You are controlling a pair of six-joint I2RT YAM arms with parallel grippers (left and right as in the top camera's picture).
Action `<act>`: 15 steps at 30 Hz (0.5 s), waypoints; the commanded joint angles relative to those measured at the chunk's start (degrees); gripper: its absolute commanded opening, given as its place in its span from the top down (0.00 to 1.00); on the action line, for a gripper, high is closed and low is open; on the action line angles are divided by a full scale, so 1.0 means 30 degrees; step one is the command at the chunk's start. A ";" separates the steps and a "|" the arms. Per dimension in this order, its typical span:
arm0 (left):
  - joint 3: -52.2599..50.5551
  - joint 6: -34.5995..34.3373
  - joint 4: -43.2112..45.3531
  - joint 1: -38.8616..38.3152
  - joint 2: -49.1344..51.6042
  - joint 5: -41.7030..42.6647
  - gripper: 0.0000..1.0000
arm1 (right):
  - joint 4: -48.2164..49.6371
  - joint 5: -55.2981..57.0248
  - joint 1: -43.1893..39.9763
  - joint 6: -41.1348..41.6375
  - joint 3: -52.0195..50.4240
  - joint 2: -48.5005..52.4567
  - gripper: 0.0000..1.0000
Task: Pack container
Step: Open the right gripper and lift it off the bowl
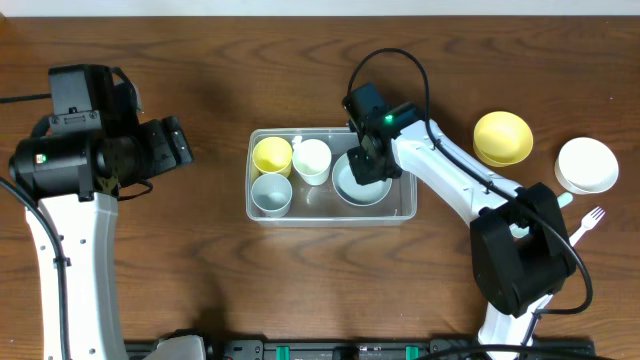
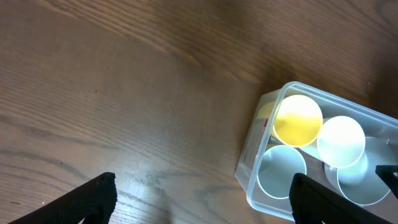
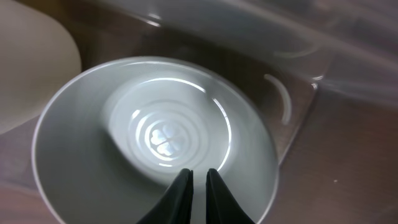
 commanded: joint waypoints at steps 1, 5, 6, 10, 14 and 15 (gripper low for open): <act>-0.0022 -0.0175 -0.0073 0.0102 0.0109 -0.0022 0.11 | 0.0000 0.0860 -0.0131 0.0226 -0.0124 -0.0080 0.89; -0.0022 -0.0175 -0.0066 0.0102 0.0109 -0.0022 0.11 | -0.0051 0.0852 -0.0124 0.0233 -0.0131 -0.0080 0.89; -0.0022 -0.0175 -0.0058 0.0102 0.0109 -0.0015 0.11 | -0.0080 0.0860 -0.0124 0.0284 -0.0146 -0.0080 0.89; -0.0022 -0.0175 -0.0058 0.0102 0.0109 -0.0022 0.11 | -0.0015 0.0933 -0.0226 0.0670 -0.0452 -0.0080 0.90; -0.0022 -0.0175 -0.0058 0.0102 0.0109 -0.0022 0.11 | 0.0364 0.0918 -0.0503 0.0809 -0.1064 -0.0080 0.90; -0.0022 -0.0175 -0.0058 0.0102 0.0109 -0.0022 0.11 | 0.0423 0.0925 -0.0561 0.0809 -0.1173 -0.0080 0.90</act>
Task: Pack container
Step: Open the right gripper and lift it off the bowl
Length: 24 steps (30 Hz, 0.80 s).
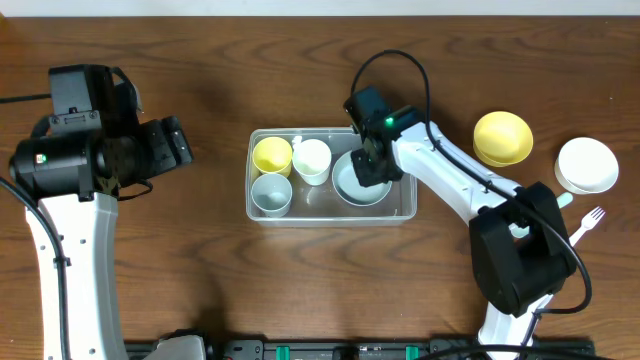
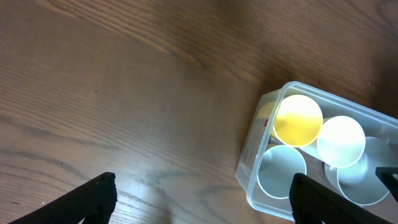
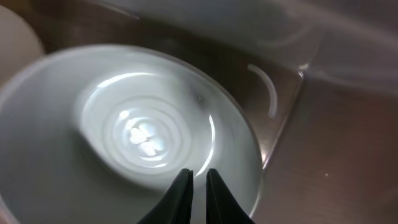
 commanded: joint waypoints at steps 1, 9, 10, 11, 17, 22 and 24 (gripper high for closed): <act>-0.0022 -0.0168 -0.0051 0.0102 0.0109 -0.0022 0.11 | 0.0109 0.0321 -0.0423 0.0444 -0.0437 -0.0080 0.90; -0.0022 -0.0168 -0.0058 0.0102 0.0109 -0.0022 0.11 | 0.0474 0.0568 -0.0809 0.0845 -0.0517 -0.0080 0.91; -0.0022 -0.0168 -0.0058 0.0102 0.0109 -0.0022 0.11 | 0.0525 0.0780 -0.0831 0.1100 -0.0517 -0.0080 0.91; -0.0022 -0.0168 -0.0051 0.0102 0.0109 -0.0022 0.11 | 0.0597 0.0911 -0.0845 0.1180 -0.0517 -0.0080 0.91; -0.0022 -0.0168 -0.0051 0.0102 0.0109 -0.0022 0.11 | 0.0940 0.1348 -0.0838 0.1428 -0.0517 -0.0080 0.90; -0.0022 -0.0168 -0.0051 0.0102 0.0109 -0.0022 0.11 | 0.1166 0.2062 -0.0838 0.1938 -0.0517 -0.0080 0.89; -0.0022 -0.0168 -0.0051 0.0102 0.0109 -0.0015 0.11 | 0.1202 0.2157 -0.0838 0.1960 -0.0517 -0.0080 0.89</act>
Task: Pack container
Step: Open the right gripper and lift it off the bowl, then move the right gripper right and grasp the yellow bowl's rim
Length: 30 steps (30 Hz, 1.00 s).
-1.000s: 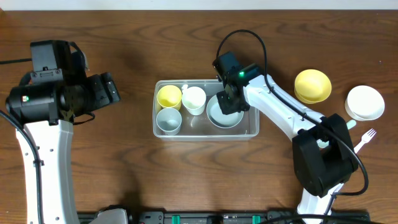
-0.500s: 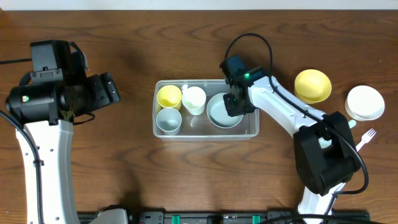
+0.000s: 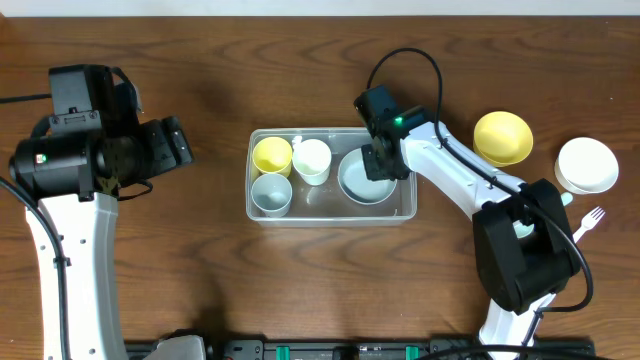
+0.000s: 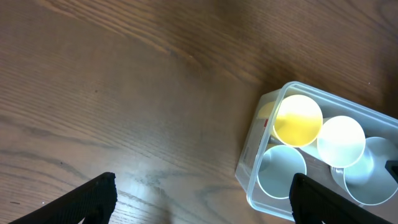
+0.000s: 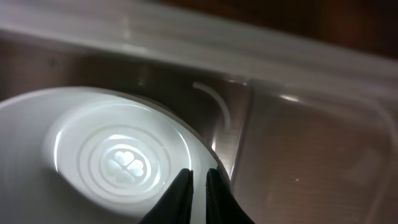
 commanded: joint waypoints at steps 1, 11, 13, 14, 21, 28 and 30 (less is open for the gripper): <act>-0.0022 -0.0175 -0.0051 0.0102 0.0109 -0.0029 0.11 | 0.0073 0.0882 -0.0160 0.0648 -0.0102 -0.0080 0.89; -0.0022 -0.0175 -0.0051 0.0102 0.0109 -0.0029 0.11 | 0.0189 0.1311 -0.0160 0.1151 -0.0102 -0.0080 0.88; -0.0022 -0.0175 -0.0051 0.0102 0.0109 -0.0029 0.11 | 0.0197 0.1158 -0.0153 0.0933 -0.0102 -0.0080 0.88; -0.0022 -0.0175 -0.0051 0.0102 0.0109 -0.0029 0.11 | 0.0233 0.0925 -0.0131 0.0612 -0.0087 -0.0087 0.87; -0.0022 -0.0175 -0.0051 0.0102 0.0109 -0.0029 0.11 | -0.1486 -0.0350 0.0277 -0.0444 0.1304 -0.1443 0.77; -0.0022 -0.0175 -0.0051 0.0102 0.0109 -0.0029 0.11 | -0.5107 0.0117 -0.0423 -0.2572 0.5319 -0.4707 0.52; -0.0022 -0.0175 -0.0058 0.0102 0.0109 -0.0029 0.11 | -0.5865 0.0364 -0.1457 -0.2579 0.6404 -0.5260 0.44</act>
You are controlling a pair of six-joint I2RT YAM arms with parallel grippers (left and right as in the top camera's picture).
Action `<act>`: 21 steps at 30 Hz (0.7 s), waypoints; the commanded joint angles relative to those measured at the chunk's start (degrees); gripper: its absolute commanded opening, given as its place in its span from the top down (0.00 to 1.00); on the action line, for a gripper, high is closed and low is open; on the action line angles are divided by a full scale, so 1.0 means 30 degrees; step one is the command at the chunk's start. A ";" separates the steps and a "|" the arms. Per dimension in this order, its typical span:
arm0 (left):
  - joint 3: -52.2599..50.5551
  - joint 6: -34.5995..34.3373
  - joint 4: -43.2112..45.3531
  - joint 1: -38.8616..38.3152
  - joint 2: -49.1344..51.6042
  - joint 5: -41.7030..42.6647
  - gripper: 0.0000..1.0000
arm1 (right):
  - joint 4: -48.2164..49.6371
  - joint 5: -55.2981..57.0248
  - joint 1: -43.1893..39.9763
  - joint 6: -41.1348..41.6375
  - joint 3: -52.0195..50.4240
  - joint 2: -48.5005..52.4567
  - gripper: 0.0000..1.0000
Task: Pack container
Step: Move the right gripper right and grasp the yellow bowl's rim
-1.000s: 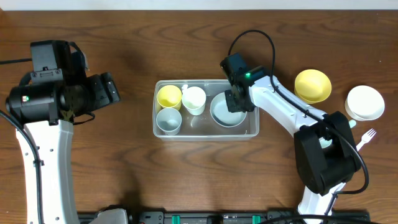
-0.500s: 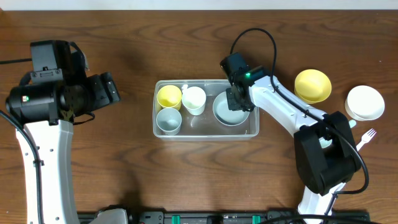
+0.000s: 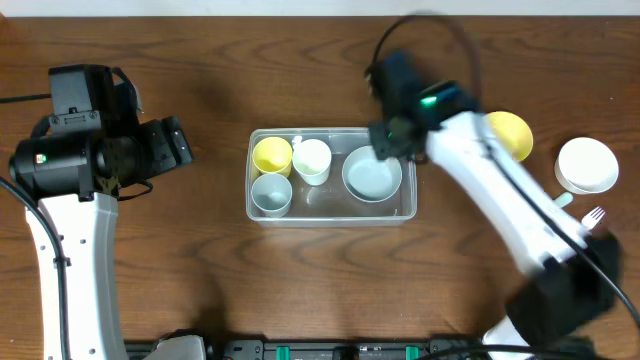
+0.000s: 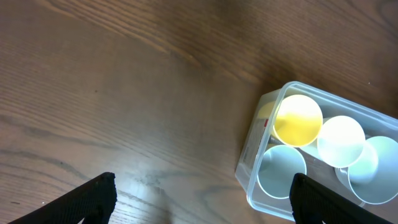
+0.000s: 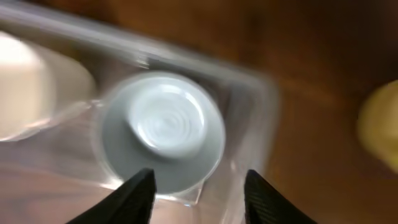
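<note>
A clear plastic container sits mid-table. It holds a yellow cup, a white cup, a pale blue cup and a pale blue bowl. My right gripper is open and blurred above the container's right end, with the pale blue bowl lying free below it. A yellow bowl and a white bowl stand to the right on the table. My left gripper hangs open, high over bare wood left of the container.
A white plastic fork lies at the right edge, below the white bowl. Bare brown wood surrounds the container on all sides.
My right gripper was shut, low over the pale blue bowl in the container; now it is open and raised above the container's right end. The bowl lies in the container. The left arm is unchanged.
At first my right gripper was shut, close over the pale blue bowl in the container's right part. The bowl then sat a little further right each time. Now the gripper is open above it and the bowl rests by the right wall. The left arm stayed still.
</note>
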 commanded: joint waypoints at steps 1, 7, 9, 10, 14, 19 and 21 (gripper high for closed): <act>-0.0022 -0.0168 -0.0051 0.0102 0.0109 -0.0029 0.11 | -0.0736 0.0656 -0.1960 -0.0787 0.1938 -0.1515 0.39; -0.0022 -0.0168 -0.0051 0.0102 0.0109 -0.0029 0.11 | -0.1129 -0.2288 -0.7002 -0.3439 0.2514 -0.0743 0.28; -0.0022 -0.0168 -0.0051 0.0102 0.0109 -0.0029 0.11 | -0.1260 -0.2506 -0.8072 -0.3942 0.2506 0.0109 0.27; -0.0022 -0.0175 -0.0051 0.0102 0.0109 -0.0022 0.11 | -0.1282 -0.2470 -0.8480 -0.4160 0.2506 0.0656 0.25; -0.0022 -0.0168 -0.0117 0.0102 0.0109 -0.0029 0.11 | -0.1224 -0.1472 -0.9318 -0.4248 0.2506 0.2849 0.16; -0.0022 -0.0168 -0.0189 0.0102 0.0109 -0.0029 0.11 | -0.0772 -0.1355 -0.9901 -0.4255 0.2506 0.5370 0.16; -0.0022 -0.0168 -0.0197 0.0102 0.0109 -0.0029 0.11 | -0.0532 -0.1348 -0.9974 -0.4269 0.2506 0.6317 0.17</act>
